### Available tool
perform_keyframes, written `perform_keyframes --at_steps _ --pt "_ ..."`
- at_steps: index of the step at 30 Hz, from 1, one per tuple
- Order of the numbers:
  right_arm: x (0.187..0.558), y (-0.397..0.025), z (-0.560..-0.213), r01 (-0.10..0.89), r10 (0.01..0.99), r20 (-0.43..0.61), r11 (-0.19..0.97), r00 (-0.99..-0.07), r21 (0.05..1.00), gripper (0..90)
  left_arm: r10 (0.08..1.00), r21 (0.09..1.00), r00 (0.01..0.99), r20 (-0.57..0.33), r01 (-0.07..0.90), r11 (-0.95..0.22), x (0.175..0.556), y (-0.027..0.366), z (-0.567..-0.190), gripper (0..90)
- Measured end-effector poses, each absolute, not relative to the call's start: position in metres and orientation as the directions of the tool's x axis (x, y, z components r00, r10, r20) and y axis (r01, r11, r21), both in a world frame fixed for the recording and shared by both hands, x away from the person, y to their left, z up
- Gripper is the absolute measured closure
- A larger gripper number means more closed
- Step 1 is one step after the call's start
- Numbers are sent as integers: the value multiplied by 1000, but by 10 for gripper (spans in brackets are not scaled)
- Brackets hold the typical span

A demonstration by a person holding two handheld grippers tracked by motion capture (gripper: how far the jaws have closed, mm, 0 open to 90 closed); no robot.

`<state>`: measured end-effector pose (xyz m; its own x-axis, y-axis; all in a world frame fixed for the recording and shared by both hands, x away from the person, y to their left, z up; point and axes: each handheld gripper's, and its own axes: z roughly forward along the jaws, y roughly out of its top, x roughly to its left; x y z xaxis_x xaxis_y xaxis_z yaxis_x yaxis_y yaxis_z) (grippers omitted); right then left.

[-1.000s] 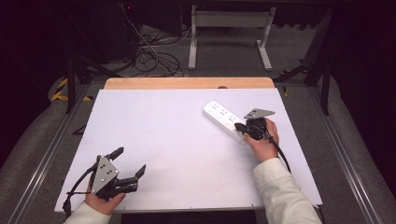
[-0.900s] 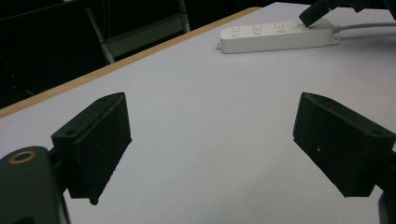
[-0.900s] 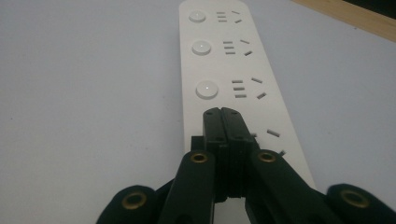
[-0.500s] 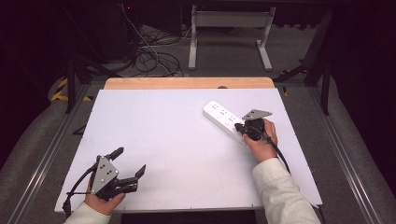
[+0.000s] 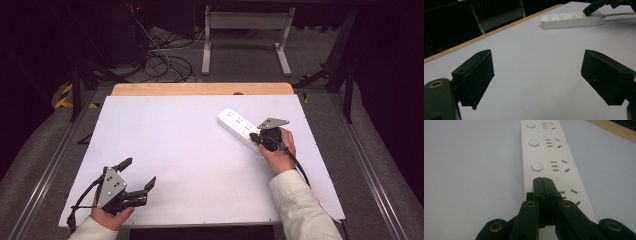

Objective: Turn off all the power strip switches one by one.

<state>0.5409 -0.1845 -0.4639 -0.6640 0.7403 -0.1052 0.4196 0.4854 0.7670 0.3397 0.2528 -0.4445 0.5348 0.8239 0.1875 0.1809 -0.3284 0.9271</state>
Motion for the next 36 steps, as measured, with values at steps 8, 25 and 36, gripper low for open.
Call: perform_keyframes --at_steps 8,25,36 --pt "542 -186 -463 431 762 -129 488 -635 759 900 824 928 537 181 183 -324 339 252 -445 118" --pt "541 -190 -465 414 747 -110 478 -656 774 900 823 926 536 188 181 -330 340 253 -445 118" --pt "540 -190 -465 417 749 -114 480 -652 771 900 824 927 537 183 185 -326 340 252 -445 118"
